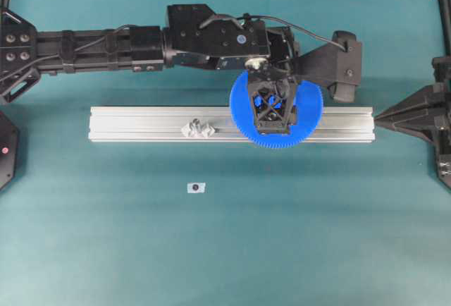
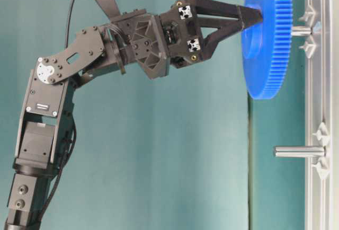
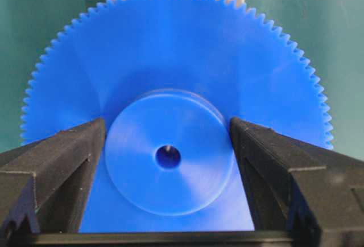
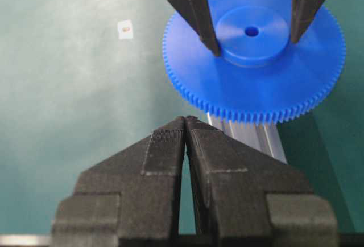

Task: Insert the large gear onto the shaft.
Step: 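Push the gear down onto the shaft with the left gripper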

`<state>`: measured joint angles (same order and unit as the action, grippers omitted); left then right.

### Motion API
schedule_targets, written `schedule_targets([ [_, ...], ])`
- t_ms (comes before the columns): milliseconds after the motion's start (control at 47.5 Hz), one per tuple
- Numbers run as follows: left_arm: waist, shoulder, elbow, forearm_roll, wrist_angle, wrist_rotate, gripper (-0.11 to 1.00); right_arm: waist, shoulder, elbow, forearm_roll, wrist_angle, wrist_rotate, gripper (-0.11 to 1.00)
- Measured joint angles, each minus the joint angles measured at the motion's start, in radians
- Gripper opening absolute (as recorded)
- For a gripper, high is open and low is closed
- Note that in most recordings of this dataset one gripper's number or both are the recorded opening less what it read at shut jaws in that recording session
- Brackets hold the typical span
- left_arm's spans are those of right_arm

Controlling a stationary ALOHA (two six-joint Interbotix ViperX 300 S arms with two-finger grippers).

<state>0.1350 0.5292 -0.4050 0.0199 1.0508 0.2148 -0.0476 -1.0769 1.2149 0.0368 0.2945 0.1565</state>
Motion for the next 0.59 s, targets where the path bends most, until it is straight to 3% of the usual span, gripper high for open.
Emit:
schedule_targets([
  [590,-0.015,-0.020,-0.026,0.002,0.057,-0.008,0.84,0.002,-0.002,0.000,0.000,0.000,0.002,0.12],
])
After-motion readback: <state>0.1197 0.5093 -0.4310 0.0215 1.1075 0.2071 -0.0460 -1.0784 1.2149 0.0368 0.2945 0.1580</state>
